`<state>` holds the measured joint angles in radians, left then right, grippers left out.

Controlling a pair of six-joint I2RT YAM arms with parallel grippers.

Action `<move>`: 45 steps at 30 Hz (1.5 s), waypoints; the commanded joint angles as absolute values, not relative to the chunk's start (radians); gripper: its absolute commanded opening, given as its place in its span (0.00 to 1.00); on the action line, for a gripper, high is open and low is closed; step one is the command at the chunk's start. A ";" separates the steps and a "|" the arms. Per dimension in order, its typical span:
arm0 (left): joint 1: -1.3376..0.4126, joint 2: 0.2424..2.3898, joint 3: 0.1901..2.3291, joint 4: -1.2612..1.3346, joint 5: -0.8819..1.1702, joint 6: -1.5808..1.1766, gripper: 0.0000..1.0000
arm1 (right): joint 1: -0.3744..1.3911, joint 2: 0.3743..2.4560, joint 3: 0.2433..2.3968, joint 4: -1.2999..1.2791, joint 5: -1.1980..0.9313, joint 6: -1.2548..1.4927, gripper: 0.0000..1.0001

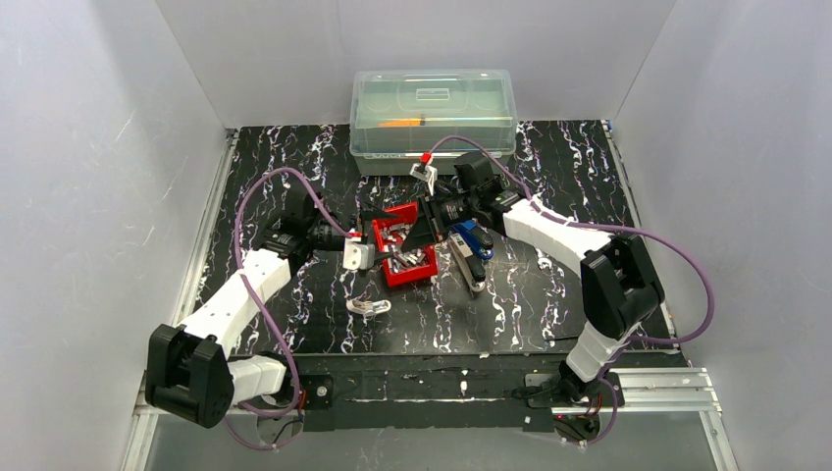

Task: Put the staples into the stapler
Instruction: Pick up the staple from the staple box.

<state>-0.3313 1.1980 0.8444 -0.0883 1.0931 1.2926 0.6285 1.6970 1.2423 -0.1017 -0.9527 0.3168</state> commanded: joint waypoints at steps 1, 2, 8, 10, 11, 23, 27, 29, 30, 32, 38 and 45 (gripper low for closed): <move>-0.343 1.198 0.895 -0.273 1.170 1.455 0.73 | 0.630 1.700 1.301 -0.045 -1.012 0.342 0.18; -0.344 1.197 0.895 -0.287 1.171 1.462 0.73 | 0.630 1.700 1.300 -0.037 -1.015 0.347 0.18; -0.352 1.195 0.899 -0.344 1.179 1.502 0.62 | 0.632 1.701 1.296 0.030 -1.035 0.395 0.18; -0.358 1.197 0.903 -0.344 1.182 1.507 0.58 | 0.636 1.704 1.298 0.038 -1.040 0.401 0.18; -0.360 1.197 0.905 -0.343 1.183 1.511 0.53 | 0.639 1.704 1.300 0.037 -1.040 0.401 0.18; -0.362 1.191 0.913 -0.379 1.159 1.550 0.28 | 0.648 1.709 1.295 0.039 -1.059 0.402 0.18; -0.362 1.190 0.919 -0.418 1.146 1.601 0.13 | 0.648 1.706 1.291 0.037 -1.060 0.398 0.18; -0.363 1.189 0.923 -0.431 1.140 1.614 0.08 | 0.648 1.705 1.290 0.037 -1.058 0.395 0.18; -0.363 1.189 0.923 -0.437 1.138 1.621 0.07 | 0.648 1.706 1.290 0.036 -1.058 0.394 0.18; -0.362 1.189 0.923 -0.442 1.136 1.628 0.04 | 0.647 1.704 1.289 0.032 -1.050 0.390 0.18; -0.362 1.187 0.925 -0.448 1.125 1.631 0.00 | 0.625 1.698 1.286 -0.035 -1.001 0.352 0.41; -0.363 1.188 0.924 -0.449 1.112 1.634 0.00 | 0.591 1.645 1.242 -0.061 -0.951 0.336 0.45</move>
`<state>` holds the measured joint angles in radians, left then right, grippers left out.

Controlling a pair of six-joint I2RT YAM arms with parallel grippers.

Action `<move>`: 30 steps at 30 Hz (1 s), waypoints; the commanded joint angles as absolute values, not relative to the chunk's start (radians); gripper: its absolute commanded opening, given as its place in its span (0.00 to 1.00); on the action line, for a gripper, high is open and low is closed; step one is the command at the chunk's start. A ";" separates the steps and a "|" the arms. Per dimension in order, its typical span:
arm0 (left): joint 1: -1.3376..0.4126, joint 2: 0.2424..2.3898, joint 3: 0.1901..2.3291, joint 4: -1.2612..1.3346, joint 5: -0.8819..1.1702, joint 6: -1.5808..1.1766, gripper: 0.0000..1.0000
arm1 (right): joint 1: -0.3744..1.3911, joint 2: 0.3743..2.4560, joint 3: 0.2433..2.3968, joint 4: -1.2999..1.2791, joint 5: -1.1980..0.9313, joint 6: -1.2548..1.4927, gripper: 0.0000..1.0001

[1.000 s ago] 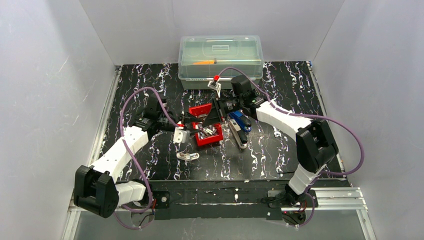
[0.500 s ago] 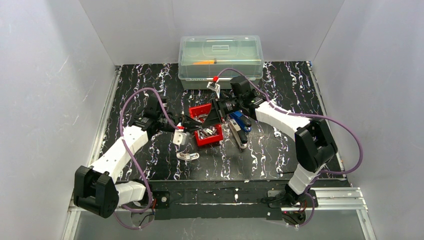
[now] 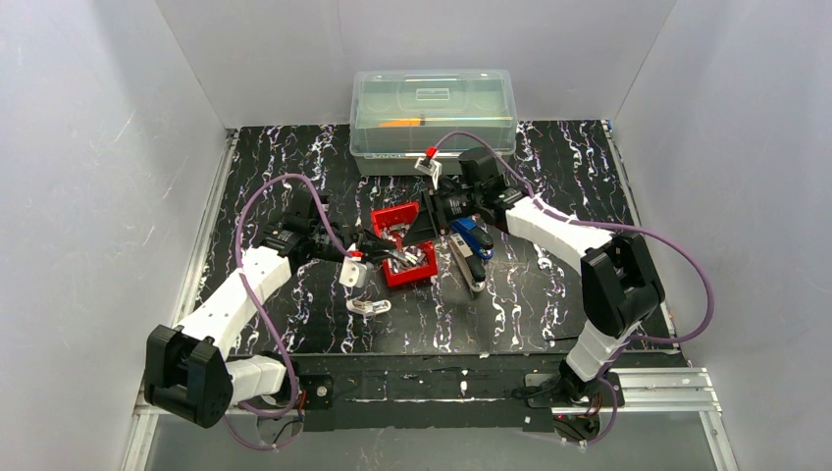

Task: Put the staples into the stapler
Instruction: Pick up the staple from the staple box.

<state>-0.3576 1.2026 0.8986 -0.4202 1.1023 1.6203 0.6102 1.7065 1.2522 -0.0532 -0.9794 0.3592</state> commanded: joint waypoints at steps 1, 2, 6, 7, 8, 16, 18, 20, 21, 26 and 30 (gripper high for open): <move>-0.363 1.187 0.924 -0.449 1.110 1.634 0.00 | 0.591 1.641 1.237 -0.060 -0.952 0.337 0.45; -0.363 1.187 0.923 -0.449 1.108 1.636 0.00 | 0.591 1.640 1.233 -0.057 -0.957 0.343 0.45; -0.363 1.186 0.922 -0.449 1.103 1.643 0.00 | 0.596 1.639 1.227 -0.041 -0.985 0.358 0.52; -0.365 1.188 0.922 -0.449 1.102 1.643 0.00 | 0.599 1.637 1.227 -0.036 -0.991 0.357 0.53; -0.364 1.188 0.922 -0.448 1.101 1.642 0.00 | 0.604 1.638 1.229 -0.031 -0.995 0.359 0.55; -0.364 1.189 0.920 -0.390 1.085 1.596 0.00 | 0.662 1.681 1.260 -0.091 -0.979 0.313 0.52; -0.364 1.189 0.920 -0.387 1.080 1.595 0.00 | 0.665 1.684 1.261 -0.084 -0.981 0.316 0.49; -0.364 1.187 0.920 -0.386 1.078 1.592 0.00 | 0.665 1.684 1.258 -0.067 -0.982 0.328 0.43; -0.364 1.187 0.920 -0.386 1.080 1.592 0.00 | 0.666 1.684 1.258 -0.060 -0.981 0.332 0.40; -0.364 1.182 0.920 -0.397 1.080 1.592 0.00 | 0.665 1.679 1.245 -0.031 -0.972 0.351 0.25; -0.364 1.180 0.920 -0.409 1.074 1.608 0.00 | 0.664 1.664 1.228 -0.041 -0.960 0.346 0.19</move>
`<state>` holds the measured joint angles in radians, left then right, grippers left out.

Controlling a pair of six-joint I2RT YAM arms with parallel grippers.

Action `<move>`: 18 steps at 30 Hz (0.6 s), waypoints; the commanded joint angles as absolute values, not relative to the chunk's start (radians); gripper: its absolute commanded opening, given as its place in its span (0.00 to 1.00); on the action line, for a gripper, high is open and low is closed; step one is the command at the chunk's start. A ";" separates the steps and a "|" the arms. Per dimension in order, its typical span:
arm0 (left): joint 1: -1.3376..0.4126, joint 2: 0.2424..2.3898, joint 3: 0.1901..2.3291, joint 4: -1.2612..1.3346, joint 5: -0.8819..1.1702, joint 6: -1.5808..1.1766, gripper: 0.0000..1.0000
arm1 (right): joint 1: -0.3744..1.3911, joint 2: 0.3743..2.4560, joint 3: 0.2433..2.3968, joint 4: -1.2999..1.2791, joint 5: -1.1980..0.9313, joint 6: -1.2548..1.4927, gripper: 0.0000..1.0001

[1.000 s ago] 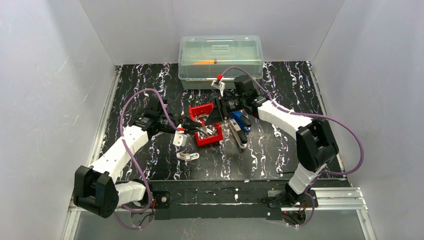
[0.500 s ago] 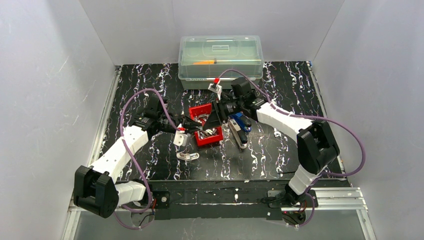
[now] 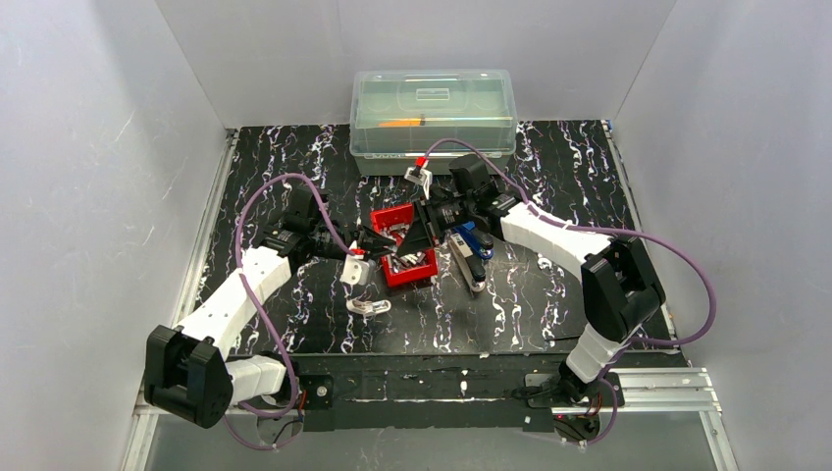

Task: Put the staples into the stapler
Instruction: Pick up the staple from the staple box.

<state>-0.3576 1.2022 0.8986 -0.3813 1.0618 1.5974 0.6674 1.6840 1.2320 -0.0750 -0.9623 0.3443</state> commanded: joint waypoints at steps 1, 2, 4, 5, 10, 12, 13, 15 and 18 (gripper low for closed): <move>-0.364 1.180 0.922 -0.410 1.074 1.608 0.00 | 0.663 1.661 1.224 -0.047 -0.956 0.342 0.19; -0.364 1.180 0.923 -0.411 1.074 1.606 0.01 | 0.664 1.659 1.221 -0.054 -0.952 0.338 0.18; -0.364 1.178 0.923 -0.411 1.075 1.605 0.14 | 0.663 1.655 1.214 -0.064 -0.947 0.332 0.17; -0.364 1.177 0.923 -0.411 1.074 1.604 0.18 | 0.662 1.653 1.213 -0.071 -0.944 0.327 0.16; -0.364 1.172 0.923 -0.410 1.067 1.590 0.52 | 0.658 1.649 1.217 -0.110 -0.935 0.300 0.15; -0.364 1.171 0.923 -0.408 1.064 1.587 0.57 | 0.655 1.649 1.222 -0.137 -0.930 0.282 0.14; -0.364 1.172 0.923 -0.407 1.063 1.586 0.59 | 0.655 1.647 1.224 -0.150 -0.929 0.272 0.14; -0.364 1.171 0.922 -0.405 1.060 1.586 0.62 | 0.653 1.643 1.223 -0.168 -0.921 0.261 0.14; -0.364 1.169 0.919 -0.403 1.062 1.588 0.67 | 0.652 1.642 1.226 -0.171 -0.921 0.260 0.14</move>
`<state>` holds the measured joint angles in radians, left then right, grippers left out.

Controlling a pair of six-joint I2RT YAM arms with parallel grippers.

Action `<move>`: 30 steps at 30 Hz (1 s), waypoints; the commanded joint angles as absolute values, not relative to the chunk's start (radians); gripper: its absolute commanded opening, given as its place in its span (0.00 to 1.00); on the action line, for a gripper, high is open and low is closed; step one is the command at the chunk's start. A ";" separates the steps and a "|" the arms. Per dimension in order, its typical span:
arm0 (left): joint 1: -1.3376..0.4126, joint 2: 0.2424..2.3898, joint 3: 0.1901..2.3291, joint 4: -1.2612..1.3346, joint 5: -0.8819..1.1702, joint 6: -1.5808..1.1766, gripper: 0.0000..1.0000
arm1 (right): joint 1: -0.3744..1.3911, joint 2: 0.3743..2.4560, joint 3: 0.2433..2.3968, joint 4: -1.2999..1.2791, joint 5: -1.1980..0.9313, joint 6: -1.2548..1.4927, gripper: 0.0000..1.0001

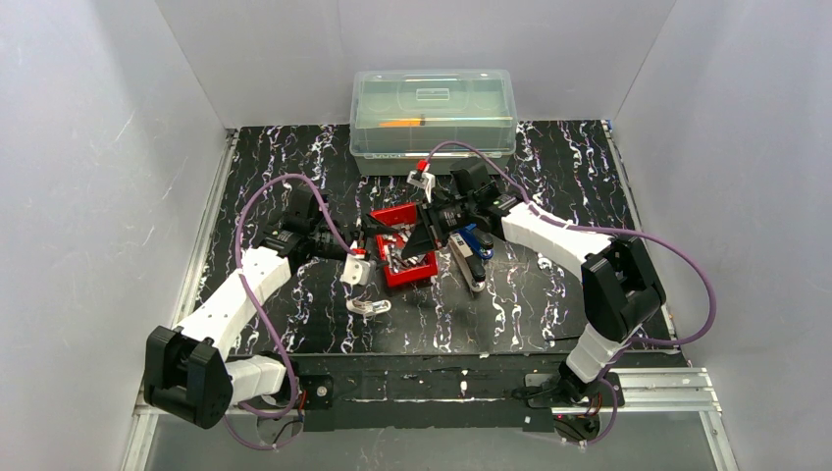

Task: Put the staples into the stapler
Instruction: Pick up the staple from the staple box.

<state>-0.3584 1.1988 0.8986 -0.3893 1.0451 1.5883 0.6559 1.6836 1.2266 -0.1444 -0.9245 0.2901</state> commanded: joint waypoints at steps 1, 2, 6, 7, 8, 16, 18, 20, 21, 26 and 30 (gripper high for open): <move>-0.365 1.169 0.919 -0.402 1.065 1.591 0.67 | 0.652 1.644 1.229 -0.171 -0.923 0.260 0.14; -0.366 1.168 0.919 -0.402 1.070 1.592 0.64 | 0.652 1.646 1.232 -0.170 -0.929 0.259 0.15; -0.369 1.171 0.922 -0.401 1.087 1.596 0.51 | 0.652 1.663 1.252 -0.162 -0.972 0.263 0.16; -0.371 1.174 0.922 -0.400 1.088 1.603 0.50 | 0.652 1.667 1.259 -0.161 -0.985 0.264 0.16; -0.372 1.177 0.921 -0.402 1.086 1.609 0.48 | 0.652 1.669 1.262 -0.157 -0.997 0.266 0.16; -0.373 1.180 0.918 -0.411 1.092 1.628 0.46 | 0.652 1.681 1.269 -0.088 -1.041 0.313 0.17; -0.376 1.182 0.918 -0.411 1.093 1.632 0.45 | 0.652 1.684 1.271 -0.074 -1.044 0.322 0.17; -0.379 1.187 0.923 -0.410 1.095 1.633 0.42 | 0.653 1.688 1.273 -0.065 -1.048 0.328 0.17; -0.380 1.189 0.924 -0.410 1.095 1.632 0.39 | 0.653 1.688 1.274 -0.062 -1.045 0.329 0.17; -0.385 1.198 0.929 -0.399 1.089 1.632 0.13 | 0.653 1.694 1.279 -0.060 -1.045 0.329 0.17; -0.385 1.200 0.934 -0.399 1.075 1.632 0.06 | 0.653 1.696 1.272 -0.056 -1.045 0.327 0.17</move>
